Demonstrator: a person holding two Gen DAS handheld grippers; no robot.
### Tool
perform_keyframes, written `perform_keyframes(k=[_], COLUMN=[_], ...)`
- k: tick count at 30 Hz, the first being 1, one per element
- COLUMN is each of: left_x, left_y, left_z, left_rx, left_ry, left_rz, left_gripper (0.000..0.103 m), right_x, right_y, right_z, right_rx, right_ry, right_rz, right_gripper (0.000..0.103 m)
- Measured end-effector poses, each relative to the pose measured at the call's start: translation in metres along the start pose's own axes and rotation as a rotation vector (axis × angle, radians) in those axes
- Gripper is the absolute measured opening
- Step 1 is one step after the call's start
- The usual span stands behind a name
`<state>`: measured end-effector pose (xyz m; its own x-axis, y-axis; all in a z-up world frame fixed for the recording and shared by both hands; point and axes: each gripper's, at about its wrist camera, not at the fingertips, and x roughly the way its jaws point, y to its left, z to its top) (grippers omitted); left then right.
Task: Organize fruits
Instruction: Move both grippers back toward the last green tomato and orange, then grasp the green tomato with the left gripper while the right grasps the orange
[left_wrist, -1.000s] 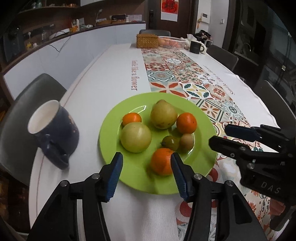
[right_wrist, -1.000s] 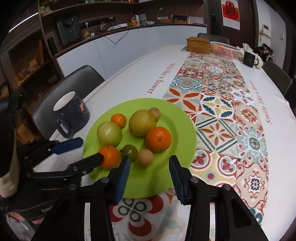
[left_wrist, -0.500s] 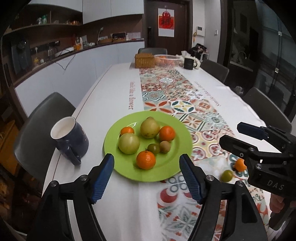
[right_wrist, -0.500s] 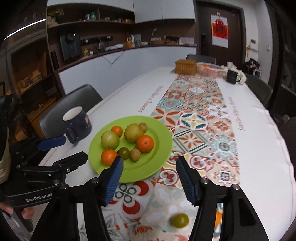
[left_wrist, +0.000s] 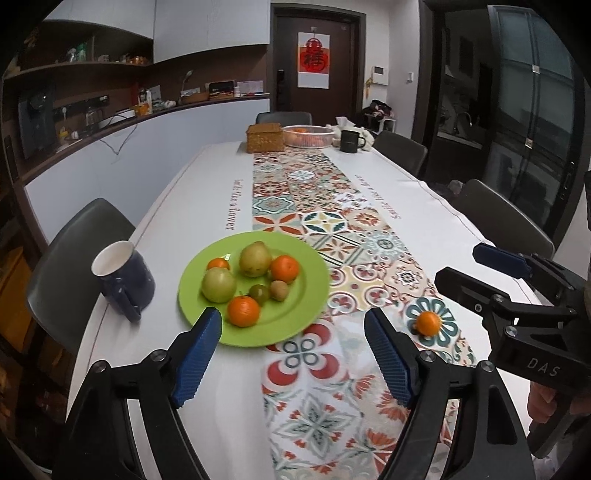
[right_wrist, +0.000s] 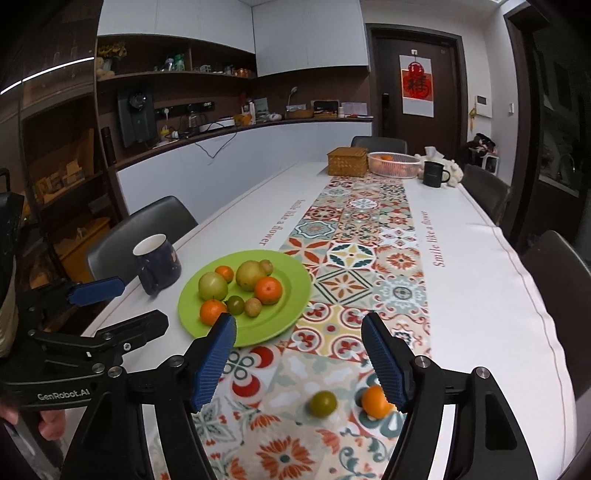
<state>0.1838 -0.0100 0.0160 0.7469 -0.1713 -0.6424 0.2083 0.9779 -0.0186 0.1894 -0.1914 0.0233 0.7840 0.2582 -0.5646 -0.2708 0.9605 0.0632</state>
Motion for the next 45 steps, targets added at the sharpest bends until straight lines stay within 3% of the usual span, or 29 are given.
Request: perform_keyframes(k=[15, 27, 31, 36, 45], left_x=[0.006, 0.035, 0.054, 0.081, 0.123], left_y=[-0.053, -0.084, -0.093, -0.1, -0.101], left_z=[-0.012, -0.023, -0.026, -0.029, -0.035], left_rx=[0.103, 0.235, 0.283, 0.328, 0.308], left_ry=[0.011, 0.026, 0.054, 0.119, 0.242], left_rz=[-0.06, -0.127, -0.163, -0.192, -0.247], left_gripper=[0.08, 0.079, 0.079, 0.07, 0.058], right_x=[-0.027, -0.017, -0.004, 0.018, 0.062], right_y=[-0.04, -0.057, -0.065, -0.07, -0.076], right_z=[-0.036, -0.051, -0.056, -0.062, -0.073], right_rx=[0.015, -0.067, -0.08, -0.097, -0.107], right_ry=[0.019, 0.082, 0.126, 0.182, 0.299], right_rz=[-0.101, -0.105, -0.084, -0.061, -0.013], right_gripper=[0.074, 0.074, 0.073, 0.072, 0.057])
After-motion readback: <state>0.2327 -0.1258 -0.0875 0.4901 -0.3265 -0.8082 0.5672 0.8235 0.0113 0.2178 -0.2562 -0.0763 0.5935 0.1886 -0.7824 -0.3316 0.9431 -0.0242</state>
